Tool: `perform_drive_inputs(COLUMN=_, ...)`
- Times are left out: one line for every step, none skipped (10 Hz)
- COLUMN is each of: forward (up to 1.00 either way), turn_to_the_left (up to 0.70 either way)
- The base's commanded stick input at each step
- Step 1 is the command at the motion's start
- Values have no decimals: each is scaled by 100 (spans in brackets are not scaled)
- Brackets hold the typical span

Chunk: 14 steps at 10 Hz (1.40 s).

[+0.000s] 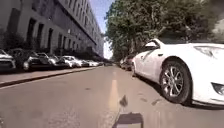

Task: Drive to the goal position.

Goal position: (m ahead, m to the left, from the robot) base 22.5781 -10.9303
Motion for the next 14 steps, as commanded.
perform_drive_inputs(forward=70, turn_to_the_left=0)
perform_drive_inputs(forward=70, turn_to_the_left=0)
perform_drive_inputs(forward=70, turn_to_the_left=0)
perform_drive_inputs(forward=70, turn_to_the_left=0)
perform_drive_inputs(forward=70, turn_to_the_left=0)
perform_drive_inputs(forward=70, turn_to_the_left=0)
perform_drive_inputs(forward=70, turn_to_the_left=0)
perform_drive_inputs(forward=70, turn_to_the_left=0)
perform_drive_inputs(forward=70, turn_to_the_left=0)
perform_drive_inputs(forward=70, turn_to_the_left=0)
perform_drive_inputs(forward=70, turn_to_the_left=0)
perform_drive_inputs(forward=70, turn_to_the_left=0)
perform_drive_inputs(forward=70, turn_to_the_left=0)
perform_drive_inputs(forward=70, turn_to_the_left=0)
